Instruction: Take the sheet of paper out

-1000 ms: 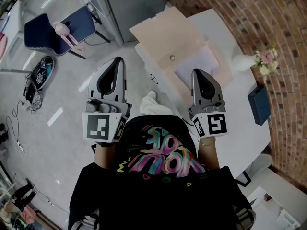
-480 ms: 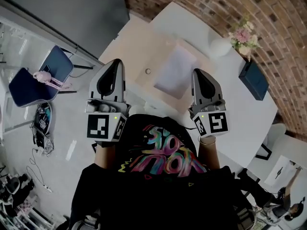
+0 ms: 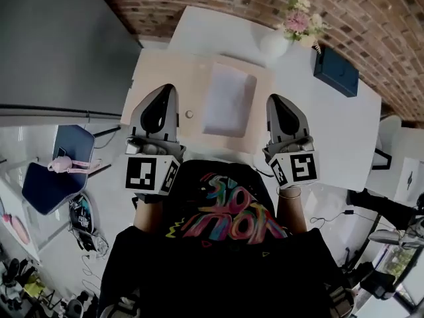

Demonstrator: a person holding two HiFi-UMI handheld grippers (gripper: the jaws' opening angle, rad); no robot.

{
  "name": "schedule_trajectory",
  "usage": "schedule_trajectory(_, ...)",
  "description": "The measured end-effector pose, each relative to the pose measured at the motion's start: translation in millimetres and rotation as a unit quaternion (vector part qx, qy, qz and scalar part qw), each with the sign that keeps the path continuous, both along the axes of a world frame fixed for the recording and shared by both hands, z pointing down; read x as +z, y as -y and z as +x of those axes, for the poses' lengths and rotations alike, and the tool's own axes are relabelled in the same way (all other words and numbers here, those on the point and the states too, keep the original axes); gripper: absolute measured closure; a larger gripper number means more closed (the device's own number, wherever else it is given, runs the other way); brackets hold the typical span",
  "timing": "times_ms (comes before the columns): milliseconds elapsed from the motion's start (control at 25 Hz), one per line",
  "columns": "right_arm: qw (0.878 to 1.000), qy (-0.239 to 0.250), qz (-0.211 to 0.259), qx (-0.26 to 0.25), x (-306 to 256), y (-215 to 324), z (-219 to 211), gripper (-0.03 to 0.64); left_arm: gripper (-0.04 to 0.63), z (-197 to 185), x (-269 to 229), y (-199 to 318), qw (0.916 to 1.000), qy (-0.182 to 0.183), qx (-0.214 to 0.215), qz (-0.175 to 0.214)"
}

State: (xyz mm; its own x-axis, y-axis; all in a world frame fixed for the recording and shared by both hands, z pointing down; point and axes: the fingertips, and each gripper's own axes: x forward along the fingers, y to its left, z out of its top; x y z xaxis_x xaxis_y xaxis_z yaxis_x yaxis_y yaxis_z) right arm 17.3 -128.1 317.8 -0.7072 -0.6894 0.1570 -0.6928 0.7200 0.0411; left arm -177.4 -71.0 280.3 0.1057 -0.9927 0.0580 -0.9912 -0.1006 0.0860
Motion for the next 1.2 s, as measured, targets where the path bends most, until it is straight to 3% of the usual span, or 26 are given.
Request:
schedule_trajectory(280, 0.997, -0.004, -0.003, 0.081, -3.0, 9.1, -0.7, 0.598, 0.569, 1.5, 6.6, 47.4, 0.9955, -0.003, 0.095, -0.008)
schedule_trajectory(400, 0.993, 0.012, 0.004, 0.114, -13.0, 12.8, -4.9, 0.599, 0.569, 2.5, 11.4, 57.6, 0.9923, -0.005, 0.123, -0.013)
schedule_trajectory(520, 0.992, -0.008, 0.001, 0.127, -4.9, 9.5, -1.7, 0.598, 0.569, 4.0, 16.4, 64.3, 0.9894, -0.007, 0.144, -0.016)
schedule_trajectory(1200, 0.989, 0.014, -0.001, 0.147, -7.3, 8.1, 3.7, 0.598, 0.568, 15.3, 38.8, 67.2, 0.9868, -0.019, 0.156, -0.040)
